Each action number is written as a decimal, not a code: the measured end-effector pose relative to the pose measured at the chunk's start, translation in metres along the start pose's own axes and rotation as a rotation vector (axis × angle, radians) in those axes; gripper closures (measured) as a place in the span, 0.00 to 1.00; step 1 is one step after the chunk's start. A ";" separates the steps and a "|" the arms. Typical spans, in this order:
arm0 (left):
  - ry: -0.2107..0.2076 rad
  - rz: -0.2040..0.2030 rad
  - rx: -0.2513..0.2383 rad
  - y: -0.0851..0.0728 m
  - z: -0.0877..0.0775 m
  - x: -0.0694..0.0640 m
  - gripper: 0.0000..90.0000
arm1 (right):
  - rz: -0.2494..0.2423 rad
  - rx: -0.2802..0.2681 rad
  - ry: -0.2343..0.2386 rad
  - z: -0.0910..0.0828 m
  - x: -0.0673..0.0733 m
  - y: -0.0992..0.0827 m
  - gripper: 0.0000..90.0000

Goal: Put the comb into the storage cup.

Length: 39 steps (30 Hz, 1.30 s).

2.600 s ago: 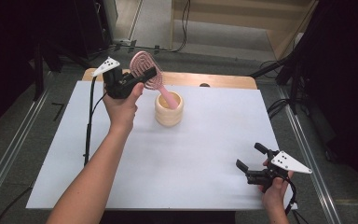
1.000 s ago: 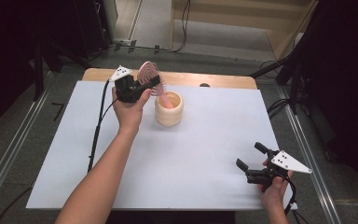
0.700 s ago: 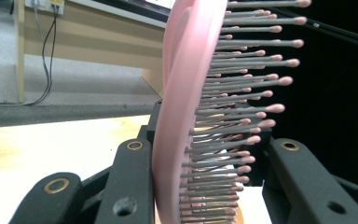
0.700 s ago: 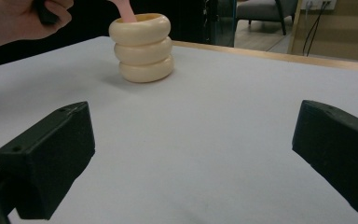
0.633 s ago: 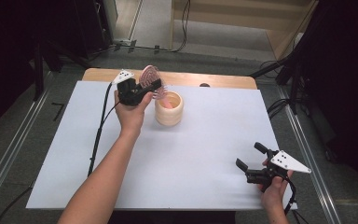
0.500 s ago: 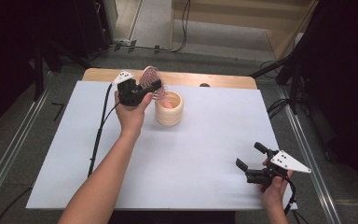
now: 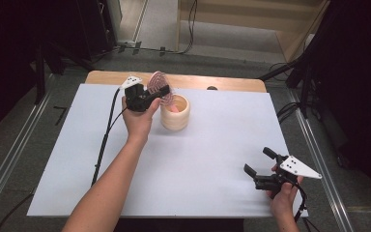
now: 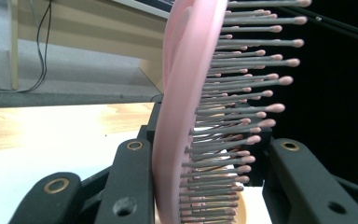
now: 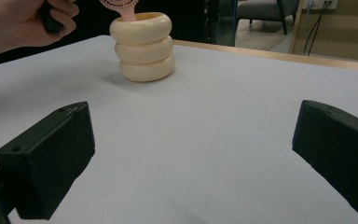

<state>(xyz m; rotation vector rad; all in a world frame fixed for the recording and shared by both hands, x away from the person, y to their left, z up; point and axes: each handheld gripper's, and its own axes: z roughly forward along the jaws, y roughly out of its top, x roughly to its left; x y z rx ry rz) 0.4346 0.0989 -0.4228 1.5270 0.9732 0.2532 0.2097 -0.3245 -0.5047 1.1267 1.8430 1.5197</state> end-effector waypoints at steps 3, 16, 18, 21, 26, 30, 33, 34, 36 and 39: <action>0.000 -0.003 0.016 -0.002 0.002 0.001 0.72 | -0.001 0.001 0.001 0.001 0.000 0.000 0.00; 0.048 -0.001 0.049 -0.004 0.003 0.006 0.66 | 0.000 0.003 -0.003 0.001 0.000 0.000 0.00; 0.056 0.007 0.057 -0.004 0.002 0.006 0.62 | -0.001 0.004 -0.003 0.001 0.000 0.000 0.00; 0.058 -0.005 0.070 -0.004 0.001 0.007 0.46 | 0.000 0.005 -0.004 0.002 0.000 0.000 0.00; 0.067 0.003 0.072 -0.007 0.000 0.007 0.16 | -0.005 0.003 -0.002 0.002 0.000 0.000 0.00; 0.053 0.011 0.082 -0.012 -0.002 0.007 0.00 | -0.003 0.004 0.000 0.002 0.000 0.000 0.00; 0.040 0.027 0.072 -0.014 -0.005 0.007 0.00 | -0.003 0.005 0.000 0.002 0.000 0.000 0.00; 0.035 0.030 0.074 -0.014 -0.006 0.007 0.00 | -0.004 0.006 -0.001 0.002 0.000 0.000 0.00; 0.027 0.041 0.067 -0.015 -0.009 0.006 0.00 | -0.004 0.006 0.000 0.002 0.000 0.000 0.00; 0.024 0.069 0.066 -0.015 -0.013 0.005 0.00 | -0.003 0.006 0.000 0.002 0.000 0.000 0.00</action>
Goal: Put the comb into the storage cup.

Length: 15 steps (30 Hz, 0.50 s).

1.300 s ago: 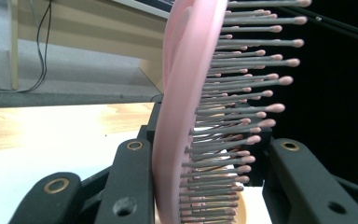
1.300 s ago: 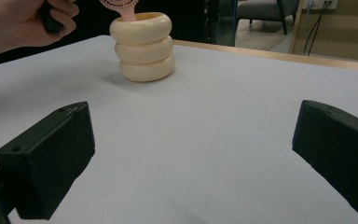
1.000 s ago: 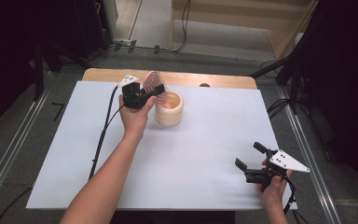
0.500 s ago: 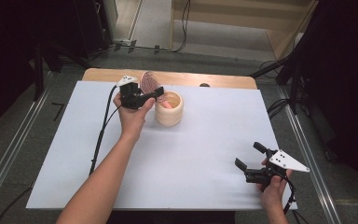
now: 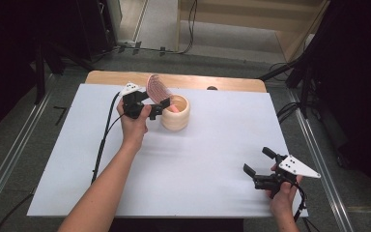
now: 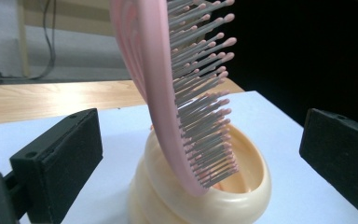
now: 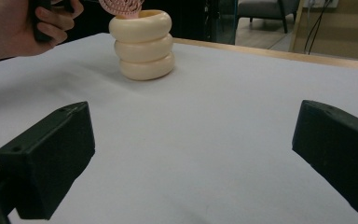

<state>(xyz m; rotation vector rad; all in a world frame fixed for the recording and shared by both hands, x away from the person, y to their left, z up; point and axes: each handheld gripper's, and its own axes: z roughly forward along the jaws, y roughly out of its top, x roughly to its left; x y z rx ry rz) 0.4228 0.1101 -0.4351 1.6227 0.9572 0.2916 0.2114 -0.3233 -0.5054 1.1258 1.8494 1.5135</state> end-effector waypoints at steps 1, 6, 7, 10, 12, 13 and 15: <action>-0.003 0.003 0.002 0.000 -0.001 -0.001 0.00 | 0.000 -0.001 0.000 0.000 0.000 0.000 0.00; 0.005 0.041 0.008 -0.003 -0.007 -0.003 0.00 | -0.001 0.001 0.000 0.000 0.000 0.000 0.00; 0.007 0.047 0.010 -0.004 -0.009 -0.003 0.00 | -0.002 0.001 0.000 0.000 0.000 0.000 0.00; 0.008 0.064 0.014 -0.006 -0.012 -0.004 0.00 | -0.001 0.002 0.000 0.001 0.001 0.000 0.00; 0.011 0.082 0.019 -0.007 -0.015 -0.005 0.00 | -0.001 0.002 -0.001 0.001 0.001 0.000 0.00; 0.011 0.088 0.021 -0.008 -0.017 -0.005 0.00 | -0.001 0.002 -0.001 0.001 0.001 0.000 0.00; 0.007 0.092 0.023 -0.010 -0.020 -0.005 0.00 | -0.001 0.002 -0.002 0.001 0.001 0.000 0.00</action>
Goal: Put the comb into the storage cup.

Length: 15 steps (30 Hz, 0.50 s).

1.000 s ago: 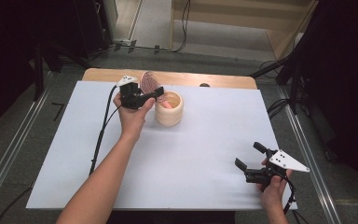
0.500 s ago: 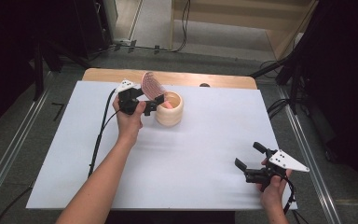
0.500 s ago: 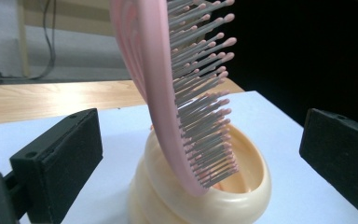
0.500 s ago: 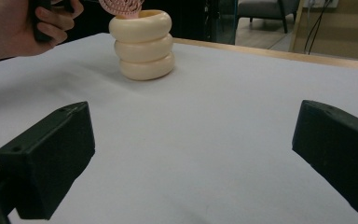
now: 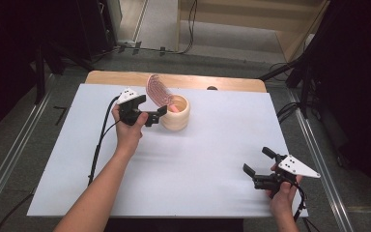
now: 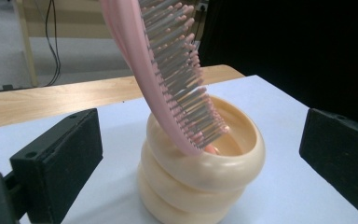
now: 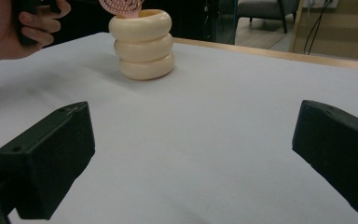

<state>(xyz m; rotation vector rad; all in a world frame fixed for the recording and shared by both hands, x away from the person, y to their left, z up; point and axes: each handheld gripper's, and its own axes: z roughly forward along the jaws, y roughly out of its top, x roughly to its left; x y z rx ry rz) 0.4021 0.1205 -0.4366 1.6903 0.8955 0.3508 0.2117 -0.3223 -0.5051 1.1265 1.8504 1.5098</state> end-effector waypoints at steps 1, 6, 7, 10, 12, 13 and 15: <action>-0.001 0.001 0.001 -0.001 -0.001 0.000 0.00 | -0.002 0.000 0.001 0.000 0.000 0.000 0.00; -0.006 0.024 0.004 -0.006 -0.010 -0.001 0.00 | -0.003 0.000 -0.001 0.000 0.000 0.000 0.00; -0.008 0.025 0.004 -0.007 -0.011 -0.001 0.00 | -0.004 0.000 -0.001 0.000 0.001 0.000 0.00; -0.012 0.032 -0.003 -0.009 -0.017 -0.002 0.00 | -0.006 0.000 0.002 0.000 0.001 0.001 0.00; -0.013 0.042 0.000 -0.010 -0.021 -0.003 0.00 | -0.009 0.002 0.002 0.001 0.001 0.001 0.00; -0.015 0.047 -0.004 -0.011 -0.024 -0.003 0.00 | -0.010 0.002 0.002 0.001 0.001 0.001 0.00; -0.016 0.053 -0.007 -0.013 -0.027 -0.004 0.00 | -0.011 0.003 0.002 0.001 0.002 0.001 0.00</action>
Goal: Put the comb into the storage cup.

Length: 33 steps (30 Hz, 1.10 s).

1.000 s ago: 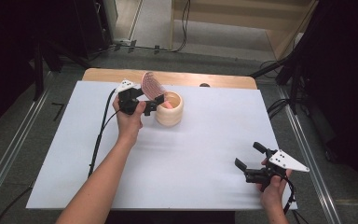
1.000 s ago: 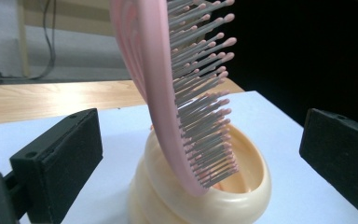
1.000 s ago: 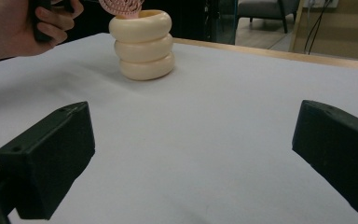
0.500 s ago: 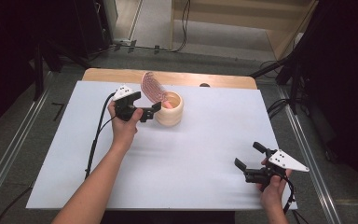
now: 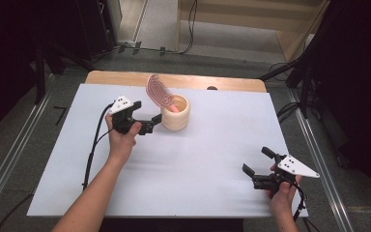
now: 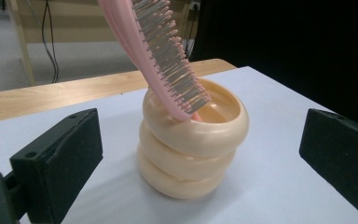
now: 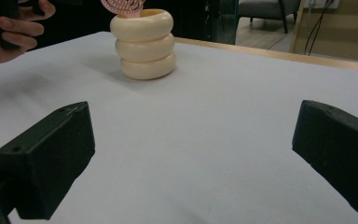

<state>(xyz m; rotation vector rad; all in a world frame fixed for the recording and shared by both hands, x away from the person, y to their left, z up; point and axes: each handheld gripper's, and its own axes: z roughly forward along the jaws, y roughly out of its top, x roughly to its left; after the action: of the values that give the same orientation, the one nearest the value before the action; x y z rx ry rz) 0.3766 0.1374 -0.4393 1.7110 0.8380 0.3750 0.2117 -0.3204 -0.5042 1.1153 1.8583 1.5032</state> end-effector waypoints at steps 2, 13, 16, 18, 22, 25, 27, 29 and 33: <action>0.000 0.003 -0.006 -0.003 -0.006 0.000 0.00 | -0.001 0.001 0.000 0.000 0.000 0.000 0.00; -0.010 0.018 -0.015 -0.014 -0.029 -0.003 0.00 | -0.005 0.001 -0.001 0.001 0.001 0.001 0.00; -0.013 0.020 -0.017 -0.017 -0.035 -0.004 0.00 | -0.004 0.004 0.000 0.002 0.002 0.001 0.00; -0.014 0.017 -0.022 -0.019 -0.039 -0.004 0.00 | -0.003 0.004 0.001 0.001 0.002 0.001 0.00; -0.014 0.021 -0.029 -0.023 -0.048 -0.005 0.00 | -0.003 0.003 0.000 0.001 0.003 0.001 0.00; -0.012 0.022 -0.036 -0.026 -0.056 -0.004 0.00 | -0.003 0.004 0.000 0.001 0.003 0.001 0.00; -0.014 0.022 -0.039 -0.028 -0.061 -0.005 0.00 | -0.005 0.003 0.000 0.001 0.003 0.001 0.00; -0.014 0.026 -0.039 -0.030 -0.066 -0.005 0.00 | -0.004 0.003 0.000 0.001 0.003 0.001 0.00; -0.015 0.038 -0.038 -0.034 -0.076 -0.006 0.00 | -0.009 0.002 -0.001 0.001 0.004 0.002 0.00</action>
<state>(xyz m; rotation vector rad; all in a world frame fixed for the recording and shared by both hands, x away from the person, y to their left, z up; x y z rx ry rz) 0.3126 0.1904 -0.4468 1.6944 0.7843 0.4010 0.2112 -0.3166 -0.5024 1.1065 1.8620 1.4967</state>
